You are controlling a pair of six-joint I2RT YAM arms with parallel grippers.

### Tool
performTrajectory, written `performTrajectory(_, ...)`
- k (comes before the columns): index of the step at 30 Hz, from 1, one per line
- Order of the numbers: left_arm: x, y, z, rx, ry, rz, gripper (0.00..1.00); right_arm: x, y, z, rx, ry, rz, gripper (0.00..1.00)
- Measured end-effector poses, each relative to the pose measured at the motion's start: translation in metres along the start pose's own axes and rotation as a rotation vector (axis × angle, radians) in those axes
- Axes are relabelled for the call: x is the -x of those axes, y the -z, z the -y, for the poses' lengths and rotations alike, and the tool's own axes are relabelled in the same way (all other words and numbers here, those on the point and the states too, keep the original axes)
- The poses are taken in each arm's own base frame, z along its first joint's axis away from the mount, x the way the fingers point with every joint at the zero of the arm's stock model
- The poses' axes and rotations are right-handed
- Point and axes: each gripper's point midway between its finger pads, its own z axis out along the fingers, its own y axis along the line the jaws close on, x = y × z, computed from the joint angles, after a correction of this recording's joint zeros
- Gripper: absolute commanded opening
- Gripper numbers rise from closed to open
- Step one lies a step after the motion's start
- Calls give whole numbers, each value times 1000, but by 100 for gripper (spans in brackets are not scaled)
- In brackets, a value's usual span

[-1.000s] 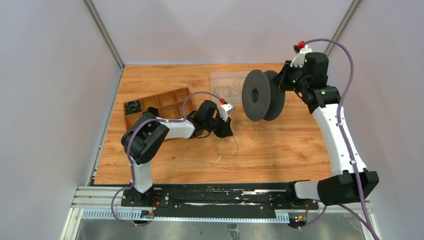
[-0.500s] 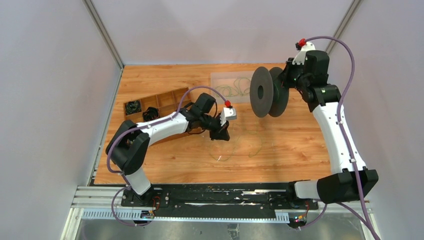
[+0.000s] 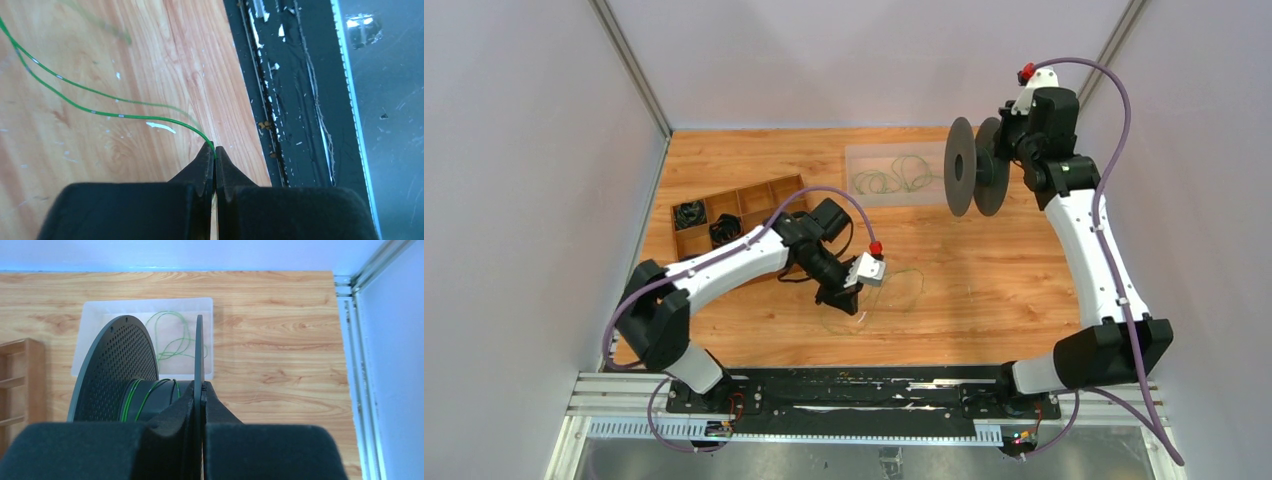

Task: Wrap the cables
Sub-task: Wrap the cable around the cable reel.

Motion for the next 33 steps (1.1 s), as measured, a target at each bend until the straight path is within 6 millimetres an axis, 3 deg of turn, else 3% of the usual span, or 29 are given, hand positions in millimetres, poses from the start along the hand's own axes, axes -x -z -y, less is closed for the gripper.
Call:
performTrajectory(9,81,71,32,70,-256,113,0,9,-17,23,-121,60,43,1)
performTrajectory(19,99,85,46,65,-291,118,0,-9,-49,40,-202,107,-2,1)
performTrajectory(26,159,128,50,160,-406,211,0,-21,-55,40,-209,133,-16,1)
performTrajectory(33,198,150,46,205,-413,267,0,-35,-63,23,-172,164,-24,1)
